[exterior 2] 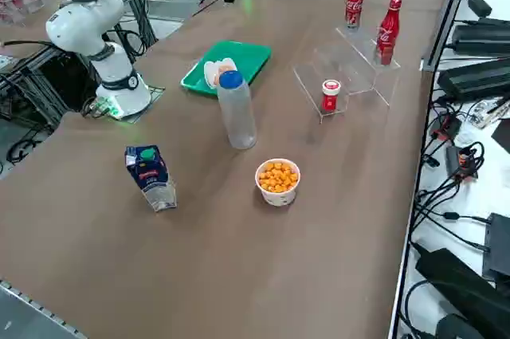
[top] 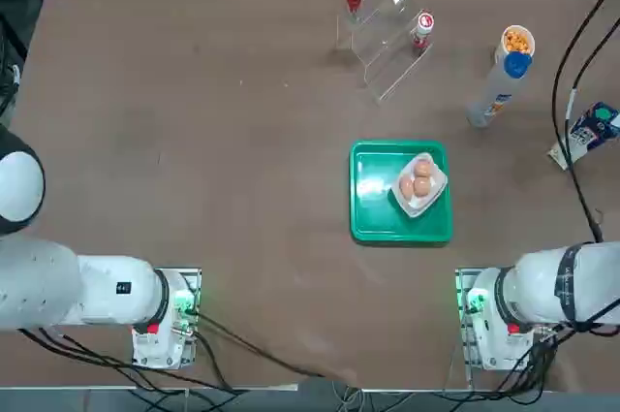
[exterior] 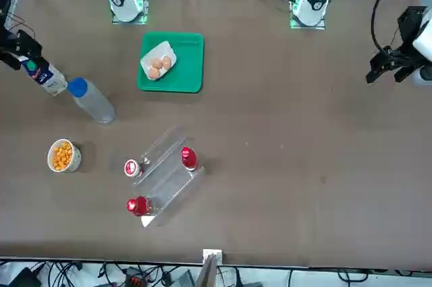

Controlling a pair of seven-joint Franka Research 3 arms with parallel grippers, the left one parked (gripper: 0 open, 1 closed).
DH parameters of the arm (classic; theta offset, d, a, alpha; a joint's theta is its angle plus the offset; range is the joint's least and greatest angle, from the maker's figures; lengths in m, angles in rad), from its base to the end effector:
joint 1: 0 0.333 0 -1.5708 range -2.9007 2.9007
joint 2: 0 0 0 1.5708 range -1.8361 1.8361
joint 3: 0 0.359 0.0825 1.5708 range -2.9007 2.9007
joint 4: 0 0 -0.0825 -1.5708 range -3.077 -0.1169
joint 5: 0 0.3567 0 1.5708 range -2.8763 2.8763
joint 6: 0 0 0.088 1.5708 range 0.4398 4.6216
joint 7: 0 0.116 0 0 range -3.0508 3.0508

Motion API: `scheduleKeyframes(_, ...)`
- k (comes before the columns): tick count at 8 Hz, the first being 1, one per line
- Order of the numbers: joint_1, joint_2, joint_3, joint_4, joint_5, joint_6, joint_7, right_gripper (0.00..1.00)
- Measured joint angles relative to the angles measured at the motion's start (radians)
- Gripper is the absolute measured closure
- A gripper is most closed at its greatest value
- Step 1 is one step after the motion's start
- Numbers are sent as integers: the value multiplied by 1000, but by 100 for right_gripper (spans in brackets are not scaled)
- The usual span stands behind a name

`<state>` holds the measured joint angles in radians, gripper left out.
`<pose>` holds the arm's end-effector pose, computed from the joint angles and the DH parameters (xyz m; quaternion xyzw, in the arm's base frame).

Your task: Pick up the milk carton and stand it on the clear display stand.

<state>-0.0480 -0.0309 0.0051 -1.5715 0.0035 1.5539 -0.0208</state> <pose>0.5145 -0.0216 0.6728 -0.9999 0.0110 -0.0067 0.0015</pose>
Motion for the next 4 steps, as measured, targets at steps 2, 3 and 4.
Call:
scheduleKeyframes(2, 0, 0, -2, 0, 0, -6, 0, 0)
scheduleKeyframes(3, 0, 0, -3, 0, 0, -8, 0, 0)
scheduleKeyframes(4, 0, 0, -3, 0, 0, -13, 0, 0)
